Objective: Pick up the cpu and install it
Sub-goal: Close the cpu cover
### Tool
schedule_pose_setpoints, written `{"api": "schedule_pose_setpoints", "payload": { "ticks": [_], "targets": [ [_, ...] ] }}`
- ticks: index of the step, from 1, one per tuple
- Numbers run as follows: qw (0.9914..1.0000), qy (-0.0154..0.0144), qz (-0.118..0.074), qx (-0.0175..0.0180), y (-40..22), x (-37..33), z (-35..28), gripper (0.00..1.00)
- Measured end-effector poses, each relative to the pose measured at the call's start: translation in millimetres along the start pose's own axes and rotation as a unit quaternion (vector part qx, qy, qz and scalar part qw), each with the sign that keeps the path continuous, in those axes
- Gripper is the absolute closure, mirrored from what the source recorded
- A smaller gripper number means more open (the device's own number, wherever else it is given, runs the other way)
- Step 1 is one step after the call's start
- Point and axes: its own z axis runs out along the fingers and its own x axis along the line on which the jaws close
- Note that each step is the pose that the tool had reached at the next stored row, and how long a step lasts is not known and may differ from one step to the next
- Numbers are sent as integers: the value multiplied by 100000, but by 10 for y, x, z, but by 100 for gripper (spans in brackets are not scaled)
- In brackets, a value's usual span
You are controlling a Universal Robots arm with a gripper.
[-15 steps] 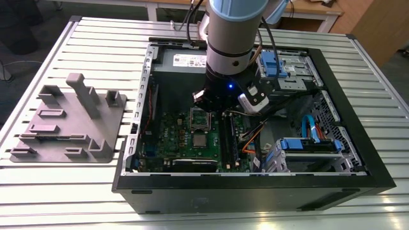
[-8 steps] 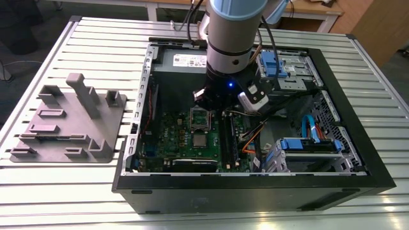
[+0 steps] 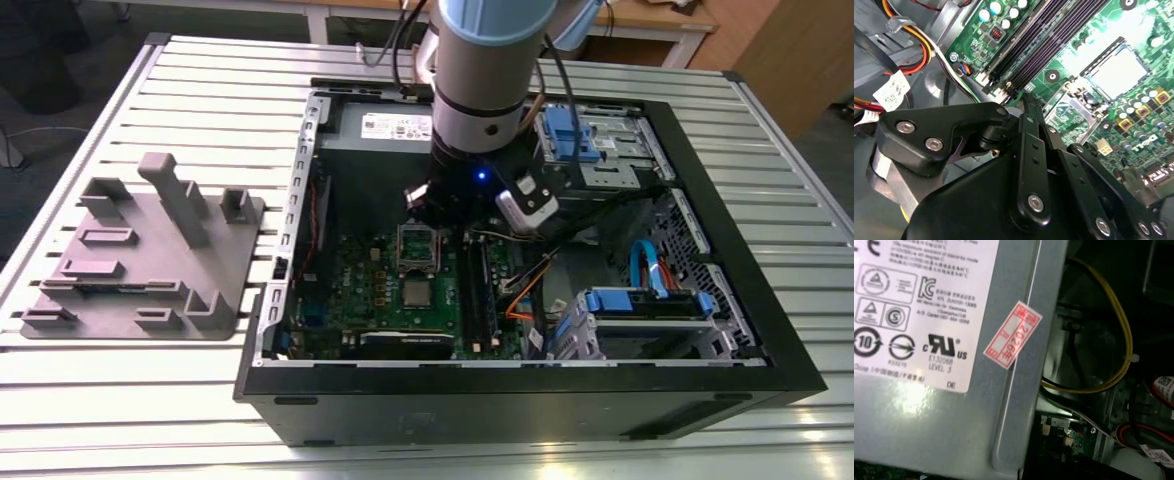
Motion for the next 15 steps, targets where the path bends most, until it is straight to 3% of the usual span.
{"api": "schedule_pose_setpoints", "payload": {
  "ticks": [10, 15],
  "targets": [
    [100000, -8, -129, -80, 64, -10, 36, 89],
    [99999, -53, -156, -361, 77, -12, 56, 89]
  ]
}}
